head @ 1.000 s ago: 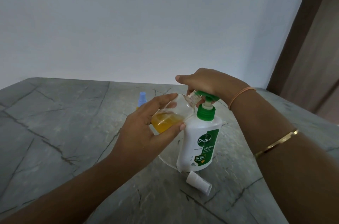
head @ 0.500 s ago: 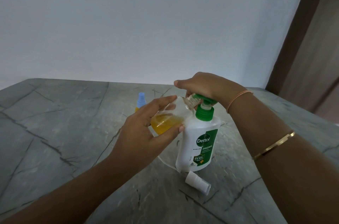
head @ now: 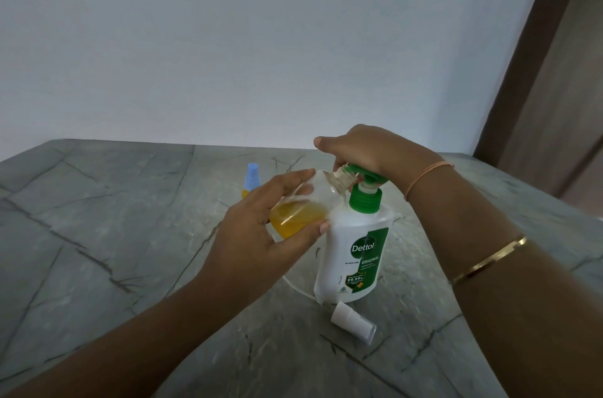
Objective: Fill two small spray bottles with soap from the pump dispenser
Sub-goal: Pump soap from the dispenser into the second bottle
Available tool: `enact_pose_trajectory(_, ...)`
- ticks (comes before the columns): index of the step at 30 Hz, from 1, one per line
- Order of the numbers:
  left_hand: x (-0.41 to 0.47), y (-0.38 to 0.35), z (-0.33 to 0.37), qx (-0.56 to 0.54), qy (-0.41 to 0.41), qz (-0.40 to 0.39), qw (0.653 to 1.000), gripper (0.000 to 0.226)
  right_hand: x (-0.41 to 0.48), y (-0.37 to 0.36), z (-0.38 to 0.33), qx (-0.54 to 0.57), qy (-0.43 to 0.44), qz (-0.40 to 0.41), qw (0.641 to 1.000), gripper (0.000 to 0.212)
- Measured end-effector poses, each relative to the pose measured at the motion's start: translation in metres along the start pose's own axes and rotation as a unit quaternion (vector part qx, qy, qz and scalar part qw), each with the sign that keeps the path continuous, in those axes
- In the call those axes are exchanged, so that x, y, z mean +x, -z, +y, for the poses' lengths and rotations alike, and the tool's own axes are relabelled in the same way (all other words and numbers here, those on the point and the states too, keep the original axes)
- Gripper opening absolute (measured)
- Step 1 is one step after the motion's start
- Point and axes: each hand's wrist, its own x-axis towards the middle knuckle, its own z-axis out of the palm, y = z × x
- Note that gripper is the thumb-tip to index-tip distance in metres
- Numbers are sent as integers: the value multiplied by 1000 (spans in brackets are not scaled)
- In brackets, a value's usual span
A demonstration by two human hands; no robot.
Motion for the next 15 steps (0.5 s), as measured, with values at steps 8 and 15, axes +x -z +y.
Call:
enact_pose_trajectory(8,-1,1,-1,1,0,4,1000,47,-1,0,-3,-13,17,-4,1000,47)
enact_pose_trajectory(15,-1,3,1,-8,2,10,1000,50,1,3,-4,-22,17,5,1000,46)
